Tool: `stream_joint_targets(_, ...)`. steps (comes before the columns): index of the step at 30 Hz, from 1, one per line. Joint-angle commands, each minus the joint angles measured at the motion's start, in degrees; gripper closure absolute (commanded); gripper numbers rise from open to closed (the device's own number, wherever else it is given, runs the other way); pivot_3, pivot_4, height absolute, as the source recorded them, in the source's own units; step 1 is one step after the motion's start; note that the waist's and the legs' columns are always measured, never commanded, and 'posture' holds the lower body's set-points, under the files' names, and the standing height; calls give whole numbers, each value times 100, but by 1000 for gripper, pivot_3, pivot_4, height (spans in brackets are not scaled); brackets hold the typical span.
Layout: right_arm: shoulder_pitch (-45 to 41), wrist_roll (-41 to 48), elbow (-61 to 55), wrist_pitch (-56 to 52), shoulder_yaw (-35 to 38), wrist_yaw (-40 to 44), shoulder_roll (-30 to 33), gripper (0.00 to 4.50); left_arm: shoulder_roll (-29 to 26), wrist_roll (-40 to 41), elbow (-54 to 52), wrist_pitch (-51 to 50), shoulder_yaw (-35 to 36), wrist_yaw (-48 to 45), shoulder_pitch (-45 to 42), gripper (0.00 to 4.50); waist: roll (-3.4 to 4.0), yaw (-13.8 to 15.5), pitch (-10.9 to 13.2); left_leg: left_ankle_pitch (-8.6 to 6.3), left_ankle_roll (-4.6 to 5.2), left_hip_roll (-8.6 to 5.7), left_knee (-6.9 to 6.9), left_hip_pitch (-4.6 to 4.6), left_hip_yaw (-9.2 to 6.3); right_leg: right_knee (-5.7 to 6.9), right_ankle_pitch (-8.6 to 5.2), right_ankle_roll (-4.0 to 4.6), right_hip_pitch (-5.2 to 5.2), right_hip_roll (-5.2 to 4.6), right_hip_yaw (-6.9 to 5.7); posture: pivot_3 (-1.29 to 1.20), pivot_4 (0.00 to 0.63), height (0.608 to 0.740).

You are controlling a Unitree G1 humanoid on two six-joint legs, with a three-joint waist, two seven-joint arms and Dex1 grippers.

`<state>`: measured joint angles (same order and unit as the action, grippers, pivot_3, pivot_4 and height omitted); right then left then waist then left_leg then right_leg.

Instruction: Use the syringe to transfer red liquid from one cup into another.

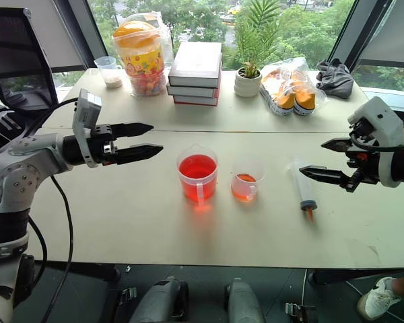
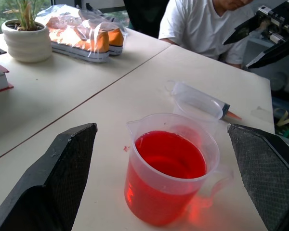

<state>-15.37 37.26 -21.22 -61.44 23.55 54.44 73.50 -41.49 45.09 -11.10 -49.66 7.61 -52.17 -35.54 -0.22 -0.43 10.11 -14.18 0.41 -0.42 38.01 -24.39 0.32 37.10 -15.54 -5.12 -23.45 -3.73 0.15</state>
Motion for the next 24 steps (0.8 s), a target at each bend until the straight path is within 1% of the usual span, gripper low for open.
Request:
stream_joint_targets(1,-44,64,-159,-89,297,-26,113,61,-50,118,-113,-11,171,3,-81,0,0,0,0,0,0,0,0,0,0,0,0,0,0,0,0,0,150,740)
stream_joint_targets(7,102,86,-338,-284,445,-120,31,61,-83,415,-226,-143,287,-54,-63,0,0,3,0,0,0,0,0,0,0,0,0,0,0,0,0,0,150,740)
stream_joint_targets(12,240,91,-431,-449,595,-174,45,61,-104,343,-143,-78,183,-80,-106,0,0,3,0,0,0,0,0,0,0,1,0,0,1,1,0,0,150,740)
stream_joint_targets(15,291,-44,-258,-554,527,-272,159,61,-35,339,-89,-103,111,-61,-142,0,0,4,0,0,0,0,0,1,0,0,0,0,1,2,0,0,150,740)
stream_joint_targets(17,337,10,-289,-636,628,-200,199,61,-35,278,-85,-57,13,-140,-117,0,0,5,0,0,0,0,0,0,0,0,0,0,1,2,0,0,150,740)
stream_joint_targets(19,429,87,-529,-862,819,-210,205,61,-132,316,-143,-58,75,-233,-21,0,0,4,0,0,0,0,0,0,0,0,0,0,0,3,-1,0,150,740)
stream_joint_targets(24,323,180,-516,-1070,818,-271,216,61,-131,198,103,-22,-51,-370,-266,0,0,1,0,0,0,0,1,1,0,1,0,0,2,5,-1,0,150,740)
